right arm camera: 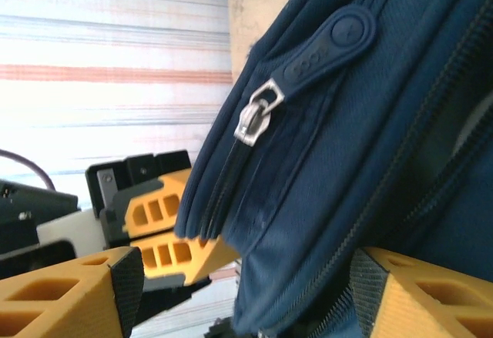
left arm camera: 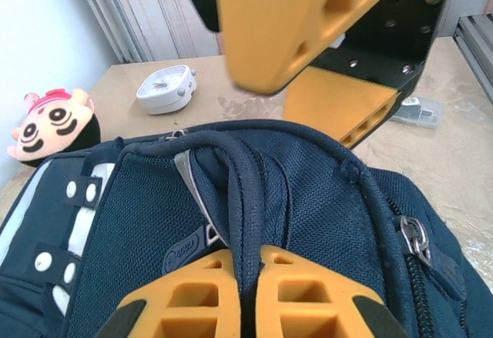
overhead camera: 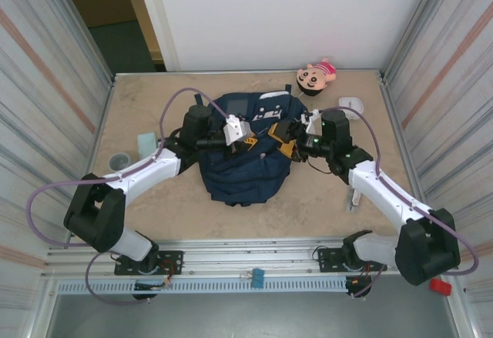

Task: Pack the student bag

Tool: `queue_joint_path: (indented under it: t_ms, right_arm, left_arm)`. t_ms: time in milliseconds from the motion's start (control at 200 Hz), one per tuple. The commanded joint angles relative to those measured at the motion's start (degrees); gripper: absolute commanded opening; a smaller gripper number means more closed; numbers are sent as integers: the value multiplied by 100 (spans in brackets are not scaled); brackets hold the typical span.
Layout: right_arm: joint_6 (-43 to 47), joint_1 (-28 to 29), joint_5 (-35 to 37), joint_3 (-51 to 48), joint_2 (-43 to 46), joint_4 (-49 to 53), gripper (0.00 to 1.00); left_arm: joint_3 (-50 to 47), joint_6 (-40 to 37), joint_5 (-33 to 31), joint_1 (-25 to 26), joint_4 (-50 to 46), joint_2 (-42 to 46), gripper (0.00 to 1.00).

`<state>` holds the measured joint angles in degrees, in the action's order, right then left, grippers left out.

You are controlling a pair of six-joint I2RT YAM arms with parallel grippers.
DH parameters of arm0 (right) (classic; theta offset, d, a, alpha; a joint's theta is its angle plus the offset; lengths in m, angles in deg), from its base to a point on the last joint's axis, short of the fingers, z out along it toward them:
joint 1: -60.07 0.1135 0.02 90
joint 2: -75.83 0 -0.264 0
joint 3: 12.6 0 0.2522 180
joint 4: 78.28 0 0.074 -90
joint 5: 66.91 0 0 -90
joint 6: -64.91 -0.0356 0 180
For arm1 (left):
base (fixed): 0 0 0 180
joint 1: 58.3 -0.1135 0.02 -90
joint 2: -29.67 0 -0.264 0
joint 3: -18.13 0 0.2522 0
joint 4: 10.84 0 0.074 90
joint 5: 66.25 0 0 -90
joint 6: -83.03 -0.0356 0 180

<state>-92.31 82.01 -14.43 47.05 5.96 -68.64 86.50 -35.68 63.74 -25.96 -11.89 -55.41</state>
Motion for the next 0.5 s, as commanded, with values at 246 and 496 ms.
queue_joint_path:
  t_ms: [246,496]
  right_arm:
    - [-750,230,666,130,-480,-1116,31]
    - [-723,481,908,239,-512,-1272,1]
  left_arm:
    - [76,95,116,161,169,541,2]
    - [519,2252,-2539,654,-1751,1228,40]
